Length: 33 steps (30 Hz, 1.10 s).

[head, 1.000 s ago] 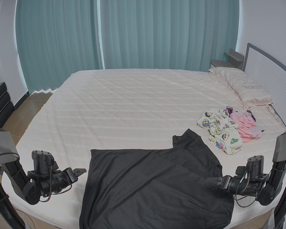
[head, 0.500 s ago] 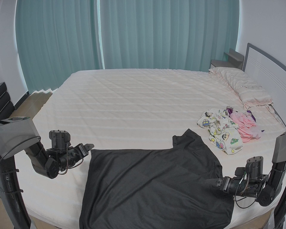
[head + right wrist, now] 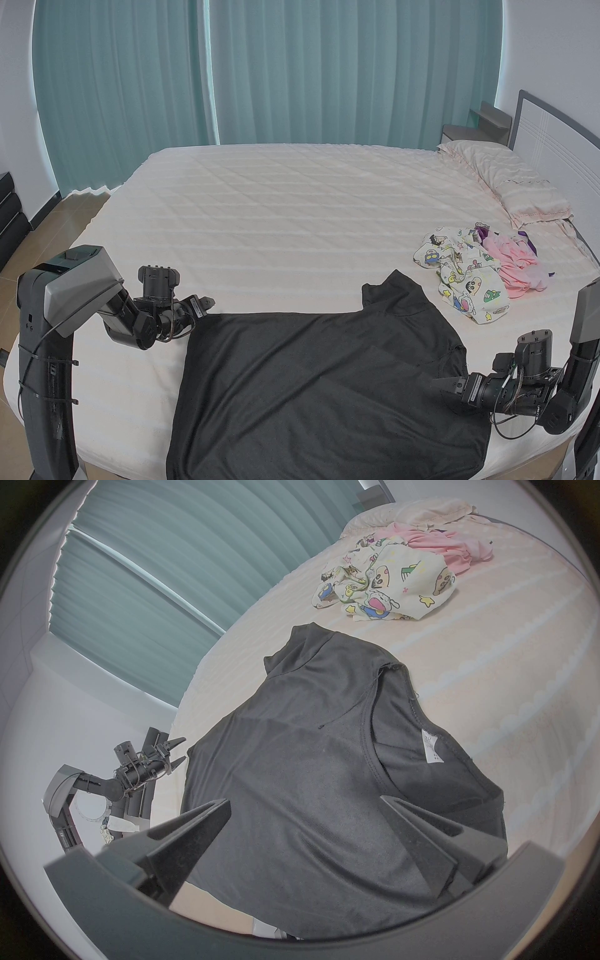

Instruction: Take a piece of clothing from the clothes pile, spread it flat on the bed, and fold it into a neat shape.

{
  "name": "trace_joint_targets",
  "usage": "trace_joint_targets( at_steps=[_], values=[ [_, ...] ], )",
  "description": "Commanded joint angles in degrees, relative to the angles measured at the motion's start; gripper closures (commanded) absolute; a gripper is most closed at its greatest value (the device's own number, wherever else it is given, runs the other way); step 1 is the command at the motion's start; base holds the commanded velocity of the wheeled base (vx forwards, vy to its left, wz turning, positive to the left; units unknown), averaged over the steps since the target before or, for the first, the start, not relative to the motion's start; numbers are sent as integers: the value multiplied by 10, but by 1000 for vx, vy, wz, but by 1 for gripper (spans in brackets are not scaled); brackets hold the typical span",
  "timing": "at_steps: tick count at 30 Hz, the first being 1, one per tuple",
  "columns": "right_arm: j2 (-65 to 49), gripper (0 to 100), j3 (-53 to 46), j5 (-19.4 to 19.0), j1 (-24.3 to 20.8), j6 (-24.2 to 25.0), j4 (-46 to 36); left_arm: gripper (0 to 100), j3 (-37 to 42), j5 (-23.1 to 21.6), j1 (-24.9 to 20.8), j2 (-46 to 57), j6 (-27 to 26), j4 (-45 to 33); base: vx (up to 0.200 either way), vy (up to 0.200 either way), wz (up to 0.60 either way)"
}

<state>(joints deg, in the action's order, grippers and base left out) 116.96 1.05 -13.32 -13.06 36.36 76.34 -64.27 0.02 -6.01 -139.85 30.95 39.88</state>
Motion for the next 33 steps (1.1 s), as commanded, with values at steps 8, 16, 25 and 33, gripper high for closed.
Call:
trace_joint_targets(
  at_steps=[8, 16, 25, 33],
  values=[
    [14, 0, -9, -2, -11, 0, 7, 100, -27, 4, -8, -32, -1, 1, 0, 0, 0],
    [28, 0, 62, 5, -13, -1, 19, 100, -37, 13, 2, -11, -3, 0, 0, 0, 0],
    [35, 0, 288, 9, 5, -5, -155, 100, -74, 38, 21, -3, -4, -16, 0, 0, 0],
    [151, 0, 481, 44, 22, -42, -239, 100, -68, 39, 21, -9, -1, -28, 0, 0, 0]
  ],
)
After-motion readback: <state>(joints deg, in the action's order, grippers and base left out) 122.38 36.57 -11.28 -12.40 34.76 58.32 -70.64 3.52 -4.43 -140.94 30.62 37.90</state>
